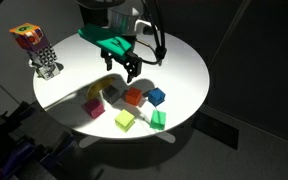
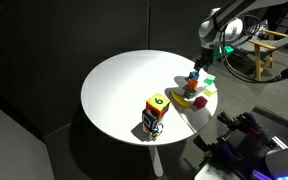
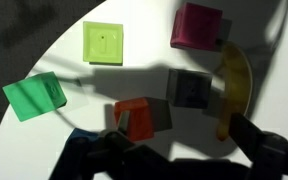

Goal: Put the orange block on the grey block

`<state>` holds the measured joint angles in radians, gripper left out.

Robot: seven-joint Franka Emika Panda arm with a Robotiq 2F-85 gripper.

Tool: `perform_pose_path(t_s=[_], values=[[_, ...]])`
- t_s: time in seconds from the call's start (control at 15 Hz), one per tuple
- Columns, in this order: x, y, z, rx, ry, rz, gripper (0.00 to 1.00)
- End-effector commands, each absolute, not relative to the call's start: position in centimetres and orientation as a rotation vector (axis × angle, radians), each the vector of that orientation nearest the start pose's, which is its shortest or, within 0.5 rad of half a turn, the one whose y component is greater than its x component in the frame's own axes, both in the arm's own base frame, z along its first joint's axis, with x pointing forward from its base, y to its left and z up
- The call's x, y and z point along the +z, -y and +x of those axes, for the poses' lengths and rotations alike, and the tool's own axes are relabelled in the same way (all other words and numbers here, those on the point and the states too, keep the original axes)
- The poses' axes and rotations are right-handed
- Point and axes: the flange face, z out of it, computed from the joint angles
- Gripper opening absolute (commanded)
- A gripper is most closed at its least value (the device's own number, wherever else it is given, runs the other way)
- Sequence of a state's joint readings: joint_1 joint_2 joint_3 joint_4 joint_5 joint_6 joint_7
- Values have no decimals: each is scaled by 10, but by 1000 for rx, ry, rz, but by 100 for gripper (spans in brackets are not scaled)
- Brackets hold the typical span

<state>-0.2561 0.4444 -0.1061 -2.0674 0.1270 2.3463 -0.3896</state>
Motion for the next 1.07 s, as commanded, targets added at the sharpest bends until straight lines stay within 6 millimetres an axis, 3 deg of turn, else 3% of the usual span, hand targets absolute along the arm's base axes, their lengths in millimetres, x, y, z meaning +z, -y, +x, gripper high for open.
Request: perform_pose_path(t_s=[0.0,1.0], values=[[190,207,552,218,-100,-3087,100],[149,217,596,163,-59,-3171,100]])
